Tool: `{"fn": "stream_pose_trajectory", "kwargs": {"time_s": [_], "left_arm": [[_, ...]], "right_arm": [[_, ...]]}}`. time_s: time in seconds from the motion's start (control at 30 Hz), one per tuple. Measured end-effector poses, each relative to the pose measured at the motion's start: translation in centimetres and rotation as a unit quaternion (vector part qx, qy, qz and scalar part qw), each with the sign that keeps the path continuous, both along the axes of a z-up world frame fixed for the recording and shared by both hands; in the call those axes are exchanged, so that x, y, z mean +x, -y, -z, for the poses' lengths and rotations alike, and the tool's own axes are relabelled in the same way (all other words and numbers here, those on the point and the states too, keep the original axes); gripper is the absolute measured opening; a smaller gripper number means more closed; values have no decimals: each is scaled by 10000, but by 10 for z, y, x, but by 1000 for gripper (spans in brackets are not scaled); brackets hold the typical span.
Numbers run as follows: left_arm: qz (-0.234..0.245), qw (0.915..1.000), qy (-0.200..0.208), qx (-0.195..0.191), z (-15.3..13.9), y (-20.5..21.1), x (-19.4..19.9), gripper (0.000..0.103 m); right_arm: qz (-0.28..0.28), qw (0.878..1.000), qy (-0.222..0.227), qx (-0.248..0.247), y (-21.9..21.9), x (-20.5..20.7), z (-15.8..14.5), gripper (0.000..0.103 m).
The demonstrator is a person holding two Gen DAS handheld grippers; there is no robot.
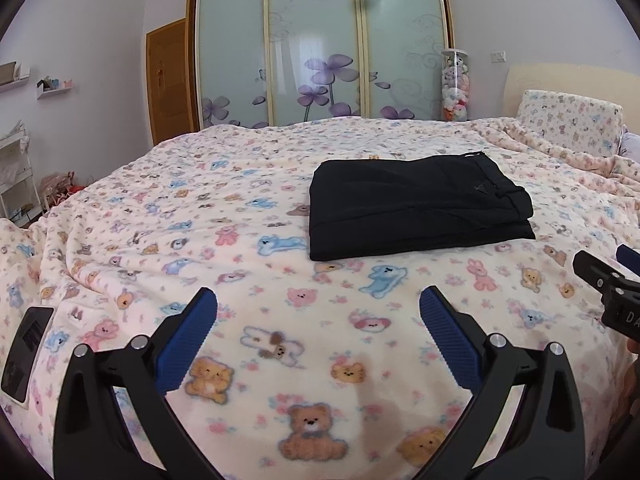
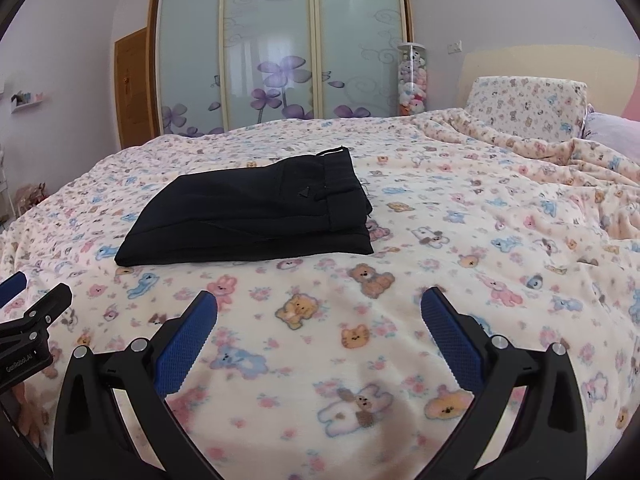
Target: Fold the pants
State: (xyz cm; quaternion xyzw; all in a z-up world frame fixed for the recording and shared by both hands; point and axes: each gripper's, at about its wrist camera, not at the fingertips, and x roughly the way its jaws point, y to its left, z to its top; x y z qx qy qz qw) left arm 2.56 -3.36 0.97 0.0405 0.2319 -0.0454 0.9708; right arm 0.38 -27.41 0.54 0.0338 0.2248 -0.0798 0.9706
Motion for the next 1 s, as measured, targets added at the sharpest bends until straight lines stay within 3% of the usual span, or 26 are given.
{"fn": "stream_pose_trajectory", "kwargs": {"time_s": [1.0], "left_arm": [[323, 9985, 124, 433, 3, 21, -8, 101]], "right_arm": [[-104, 9997, -30, -220, -8, 1, 3, 102]]}}
